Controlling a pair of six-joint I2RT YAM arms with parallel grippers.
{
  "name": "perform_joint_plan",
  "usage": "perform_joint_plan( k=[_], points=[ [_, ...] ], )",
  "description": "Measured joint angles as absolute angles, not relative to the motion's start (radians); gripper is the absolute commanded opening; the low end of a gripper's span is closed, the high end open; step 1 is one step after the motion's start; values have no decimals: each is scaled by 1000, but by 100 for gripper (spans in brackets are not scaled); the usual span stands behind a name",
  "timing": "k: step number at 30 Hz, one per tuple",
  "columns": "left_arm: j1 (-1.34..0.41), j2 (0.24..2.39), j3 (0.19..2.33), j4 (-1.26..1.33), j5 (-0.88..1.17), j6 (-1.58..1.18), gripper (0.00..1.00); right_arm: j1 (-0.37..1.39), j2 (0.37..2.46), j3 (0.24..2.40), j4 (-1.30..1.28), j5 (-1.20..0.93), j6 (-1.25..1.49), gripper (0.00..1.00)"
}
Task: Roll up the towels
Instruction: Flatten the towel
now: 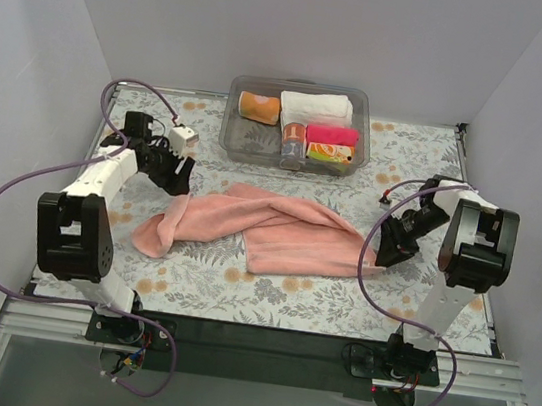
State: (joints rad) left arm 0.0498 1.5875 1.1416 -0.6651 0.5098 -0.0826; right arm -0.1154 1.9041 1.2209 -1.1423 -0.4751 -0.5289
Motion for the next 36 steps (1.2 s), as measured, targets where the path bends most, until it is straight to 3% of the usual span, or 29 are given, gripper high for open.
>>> perform_joint_plan(
  k=[4, 23, 36],
  points=[
    [44, 1622, 1142, -661, 497, -86, 57, -115, 1947, 1221, -1156, -482, -538, 1],
    [-82, 1724, 1161, -618, 299, -177, 49, -115, 1963, 1255, -1207, -506, -578, 1],
    [-78, 1788, 1181, -614, 240, -241, 11, -115, 1963, 1269, -1219, -513, -585, 1]
  ],
)
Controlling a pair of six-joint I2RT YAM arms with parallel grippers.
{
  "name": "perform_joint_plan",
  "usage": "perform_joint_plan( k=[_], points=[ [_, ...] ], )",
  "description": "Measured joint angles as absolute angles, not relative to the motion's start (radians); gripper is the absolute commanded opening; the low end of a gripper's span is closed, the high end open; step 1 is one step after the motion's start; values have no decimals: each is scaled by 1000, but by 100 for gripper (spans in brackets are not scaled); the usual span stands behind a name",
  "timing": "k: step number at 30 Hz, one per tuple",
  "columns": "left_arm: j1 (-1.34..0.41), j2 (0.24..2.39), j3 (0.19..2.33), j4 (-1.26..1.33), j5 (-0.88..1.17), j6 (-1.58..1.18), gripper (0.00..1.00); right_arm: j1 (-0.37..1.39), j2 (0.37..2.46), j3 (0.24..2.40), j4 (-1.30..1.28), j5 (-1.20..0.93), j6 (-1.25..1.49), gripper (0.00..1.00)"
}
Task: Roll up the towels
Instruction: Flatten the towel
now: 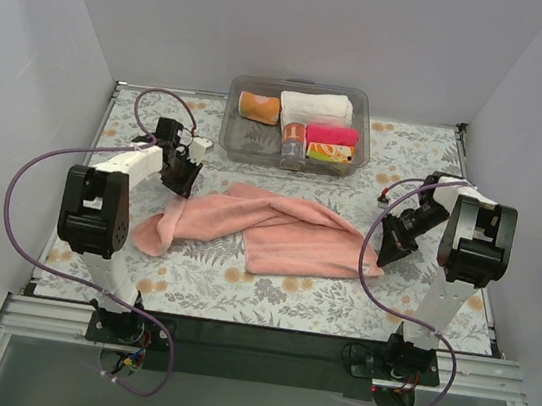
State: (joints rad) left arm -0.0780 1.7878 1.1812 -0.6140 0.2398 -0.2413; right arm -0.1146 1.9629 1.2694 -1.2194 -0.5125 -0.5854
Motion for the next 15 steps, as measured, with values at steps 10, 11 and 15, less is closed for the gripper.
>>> perform_joint_plan(
  k=[10, 11, 15],
  points=[
    [-75, 1819, 1241, -621, 197, -281, 42, -115, 1963, 1287, -1230, -512, -599, 1],
    [-75, 1821, 1245, -621, 194, -282, 41, -115, 1963, 1287, -1230, -512, -600, 1],
    [-75, 1831, 1245, -628, 179, -285, 41, -115, 1963, 1287, -1231, -512, -602, 1]
  ],
)
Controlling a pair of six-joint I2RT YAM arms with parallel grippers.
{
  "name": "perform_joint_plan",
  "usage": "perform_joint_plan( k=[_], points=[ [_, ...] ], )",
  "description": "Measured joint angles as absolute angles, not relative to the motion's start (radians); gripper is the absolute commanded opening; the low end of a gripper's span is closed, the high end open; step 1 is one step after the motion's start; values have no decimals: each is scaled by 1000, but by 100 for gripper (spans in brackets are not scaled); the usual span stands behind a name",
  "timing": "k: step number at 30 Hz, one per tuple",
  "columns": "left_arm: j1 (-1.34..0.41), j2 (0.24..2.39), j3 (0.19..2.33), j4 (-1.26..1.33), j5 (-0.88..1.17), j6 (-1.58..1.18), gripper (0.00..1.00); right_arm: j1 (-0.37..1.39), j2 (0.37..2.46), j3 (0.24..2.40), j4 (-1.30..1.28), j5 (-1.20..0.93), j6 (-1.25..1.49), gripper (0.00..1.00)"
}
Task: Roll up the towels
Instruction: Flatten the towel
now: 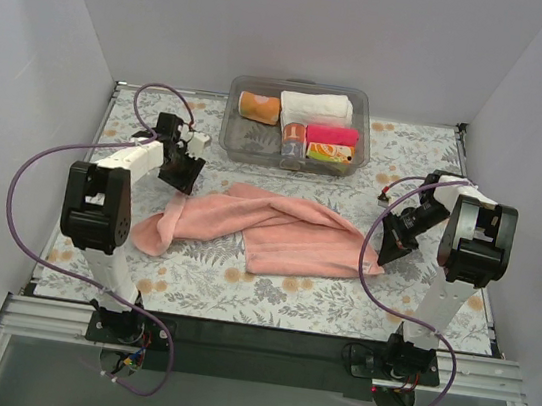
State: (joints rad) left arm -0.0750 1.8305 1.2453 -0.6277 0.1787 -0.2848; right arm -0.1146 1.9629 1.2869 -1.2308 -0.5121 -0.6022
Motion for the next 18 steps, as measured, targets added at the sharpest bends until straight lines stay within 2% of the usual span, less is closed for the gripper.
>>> perform_joint_plan(
  k=[4, 7, 8, 9, 14, 18],
  points=[
    [-75, 1855, 1246, -632, 169, -288, 39, -115, 1963, 1287, -1231, -512, -603, 1],
    [-75, 1880, 1246, -639, 169, -298, 22, -115, 1963, 1287, -1231, -512, -604, 1],
    [-75, 1885, 1246, -642, 168, -301, 7, -115, 1963, 1287, -1231, -512, -605, 1],
    [-75, 1885, 1246, -643, 168, -303, 2, -115, 1963, 1287, -1231, -512, -606, 1],
    [-61, 1880, 1289, -662, 173, -299, 0, -120, 1963, 1326, -1239, -495, -609, 1],
    [-8, 1843, 1378, -669, 203, -286, 0, -147, 1963, 1450, -1253, -467, -610, 1]
  ],
)
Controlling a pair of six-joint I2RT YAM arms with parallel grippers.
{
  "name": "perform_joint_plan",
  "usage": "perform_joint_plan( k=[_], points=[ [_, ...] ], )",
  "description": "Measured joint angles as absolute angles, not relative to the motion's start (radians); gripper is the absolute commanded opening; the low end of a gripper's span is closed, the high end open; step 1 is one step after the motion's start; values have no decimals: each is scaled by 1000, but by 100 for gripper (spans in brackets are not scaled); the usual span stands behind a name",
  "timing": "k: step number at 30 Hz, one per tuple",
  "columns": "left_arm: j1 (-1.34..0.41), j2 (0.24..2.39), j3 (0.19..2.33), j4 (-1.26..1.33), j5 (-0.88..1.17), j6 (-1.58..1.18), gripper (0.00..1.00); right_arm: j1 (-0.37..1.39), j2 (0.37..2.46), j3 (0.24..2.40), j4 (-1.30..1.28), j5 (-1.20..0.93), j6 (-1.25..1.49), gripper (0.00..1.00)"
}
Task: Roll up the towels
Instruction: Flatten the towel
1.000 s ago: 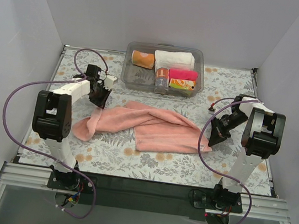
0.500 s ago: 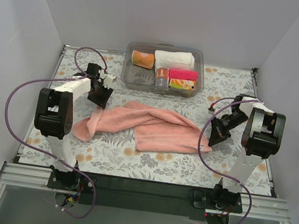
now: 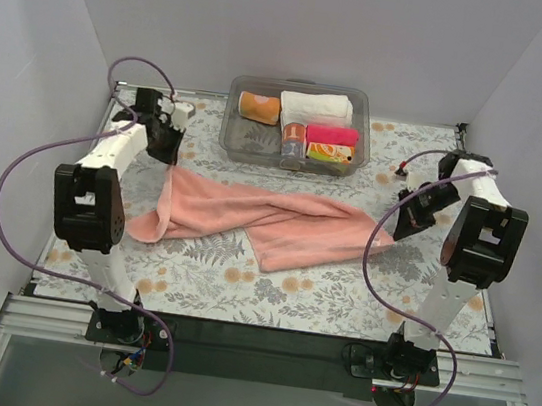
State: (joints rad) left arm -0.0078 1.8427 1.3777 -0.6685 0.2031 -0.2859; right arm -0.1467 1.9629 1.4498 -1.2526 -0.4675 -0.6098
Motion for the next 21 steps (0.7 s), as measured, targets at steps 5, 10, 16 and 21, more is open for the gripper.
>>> perform_joint_plan(
  k=[5, 10, 16, 21],
  points=[
    [120, 1760, 1509, -656, 281, -264, 0, -187, 1963, 1681, -1259, -420, -612, 1],
    [223, 1650, 1571, -642, 344, -251, 0, -217, 1956, 1873, -1258, -352, -643, 1],
    [282, 1542, 1575, -633, 430, -242, 0, -262, 1901, 1965, -1259, -303, -708, 4],
    [293, 1449, 1480, -624, 480, -215, 0, -239, 1803, 1818, -1272, -337, -751, 50]
  ],
)
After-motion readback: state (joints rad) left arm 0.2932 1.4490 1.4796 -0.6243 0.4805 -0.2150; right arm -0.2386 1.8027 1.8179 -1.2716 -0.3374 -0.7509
